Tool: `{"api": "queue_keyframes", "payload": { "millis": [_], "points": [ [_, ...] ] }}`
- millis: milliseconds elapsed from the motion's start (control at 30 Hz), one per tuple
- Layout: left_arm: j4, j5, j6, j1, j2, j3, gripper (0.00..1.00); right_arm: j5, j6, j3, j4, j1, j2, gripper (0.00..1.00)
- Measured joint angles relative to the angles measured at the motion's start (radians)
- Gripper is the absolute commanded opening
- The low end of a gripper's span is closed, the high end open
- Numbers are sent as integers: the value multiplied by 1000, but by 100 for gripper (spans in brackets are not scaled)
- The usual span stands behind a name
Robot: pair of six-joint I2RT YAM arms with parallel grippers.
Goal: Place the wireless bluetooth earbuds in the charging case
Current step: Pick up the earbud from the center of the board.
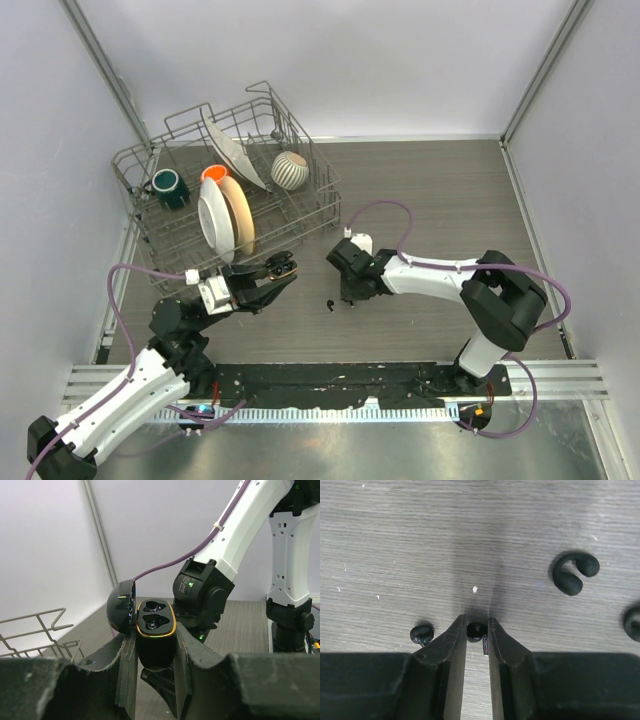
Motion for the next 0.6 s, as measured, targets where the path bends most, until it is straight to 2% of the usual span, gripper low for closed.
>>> {"api": "queue_keyframes", "payload": {
  "millis": [100, 300, 400, 600],
  "points": [
    [-1, 0, 1, 0, 0, 0, 0, 63, 89, -13, -4, 23, -11, 23],
    [-12, -2, 4, 0, -3, 0, 0, 178, 202, -27, -35, 87, -26, 45],
    [-19, -8, 7, 0, -3, 0, 0, 204, 224, -27, -44, 108, -33, 53],
    [-27, -8, 7, 0, -10, 0, 0, 212, 187, -30, -34, 117, -65, 57]
  ]
}}
